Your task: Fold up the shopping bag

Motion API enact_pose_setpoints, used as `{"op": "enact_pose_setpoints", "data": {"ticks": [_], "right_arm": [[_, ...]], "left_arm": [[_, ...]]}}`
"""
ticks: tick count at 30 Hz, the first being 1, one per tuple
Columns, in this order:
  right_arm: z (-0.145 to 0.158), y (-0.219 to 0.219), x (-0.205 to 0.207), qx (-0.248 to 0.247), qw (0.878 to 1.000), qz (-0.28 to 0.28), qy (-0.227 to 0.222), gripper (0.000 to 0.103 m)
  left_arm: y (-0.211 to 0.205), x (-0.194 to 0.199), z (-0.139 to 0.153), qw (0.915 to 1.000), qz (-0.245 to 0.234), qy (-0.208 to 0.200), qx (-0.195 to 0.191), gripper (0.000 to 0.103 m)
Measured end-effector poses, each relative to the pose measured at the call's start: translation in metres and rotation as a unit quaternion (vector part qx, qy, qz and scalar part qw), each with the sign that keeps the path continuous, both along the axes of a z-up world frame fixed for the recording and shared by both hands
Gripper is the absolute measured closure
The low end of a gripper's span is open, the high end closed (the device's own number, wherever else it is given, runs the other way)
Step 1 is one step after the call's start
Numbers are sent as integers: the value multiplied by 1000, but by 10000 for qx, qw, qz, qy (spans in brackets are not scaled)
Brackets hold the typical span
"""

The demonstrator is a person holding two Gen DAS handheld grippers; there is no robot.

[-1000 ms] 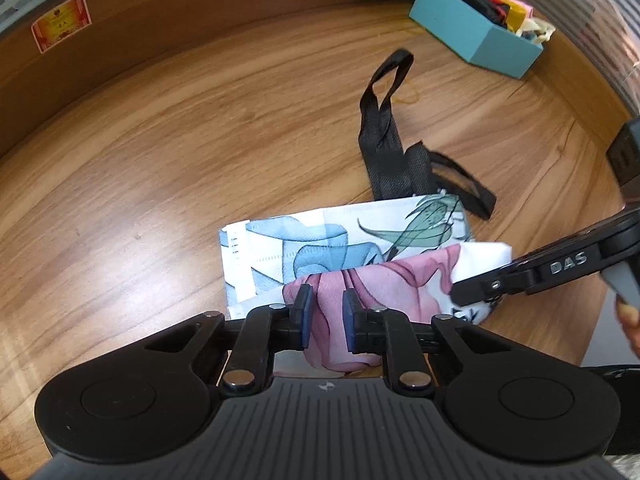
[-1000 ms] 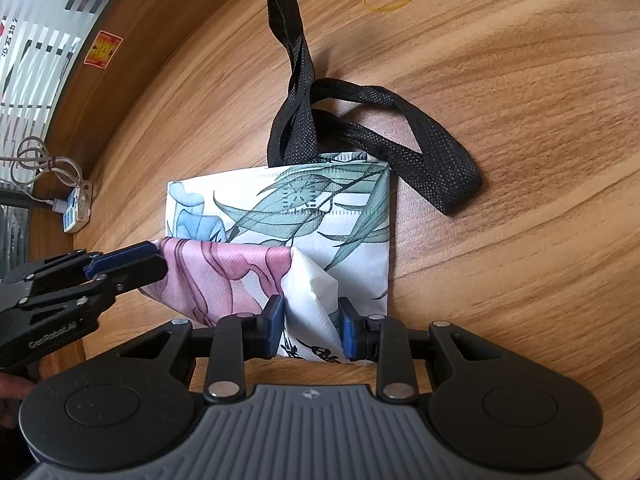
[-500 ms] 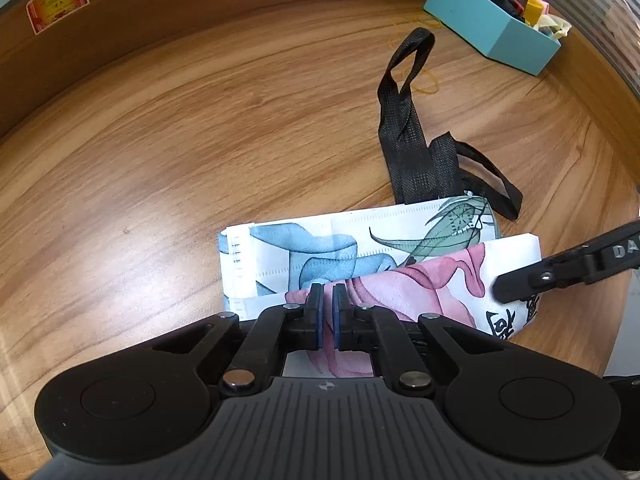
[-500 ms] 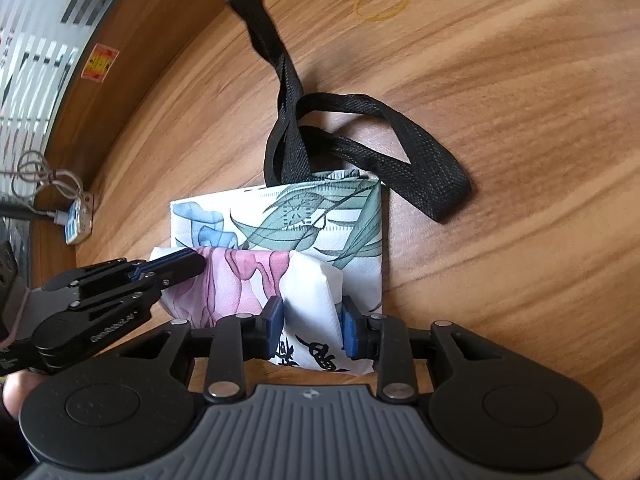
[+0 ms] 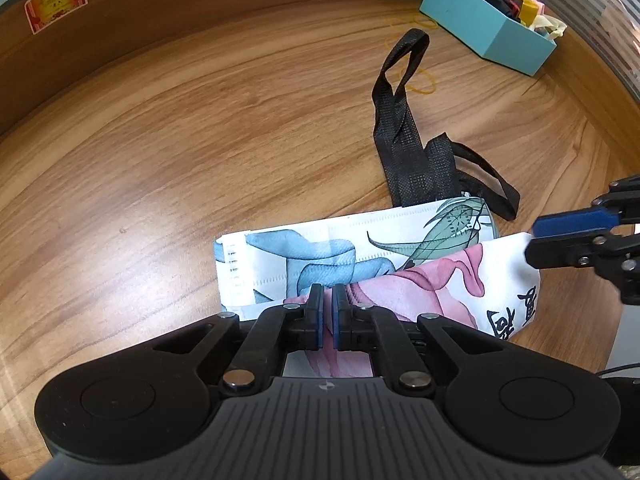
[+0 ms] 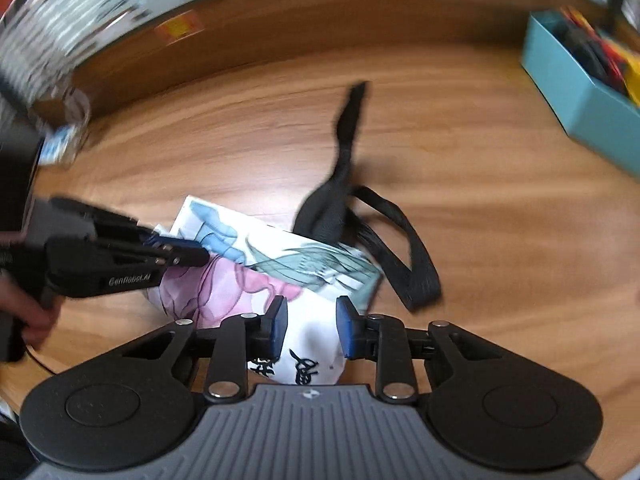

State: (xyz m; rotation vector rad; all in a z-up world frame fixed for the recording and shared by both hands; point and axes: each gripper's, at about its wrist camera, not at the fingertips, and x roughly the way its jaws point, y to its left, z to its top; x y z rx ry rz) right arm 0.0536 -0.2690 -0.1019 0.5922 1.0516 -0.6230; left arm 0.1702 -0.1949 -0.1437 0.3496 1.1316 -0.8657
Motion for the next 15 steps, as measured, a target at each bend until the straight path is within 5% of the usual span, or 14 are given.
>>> {"op": "enact_pose_setpoints", "data": {"ticks": [12,15], "right_arm": [[-40,-1,16,59,9965,585,602,84],[-42,-5,17,105,9965,578,586,84]], "left_arm": [[4,-7,0,9999,-50,-32,-153,96],[7,-10,9,9998,-124,5,-178,84]]}}
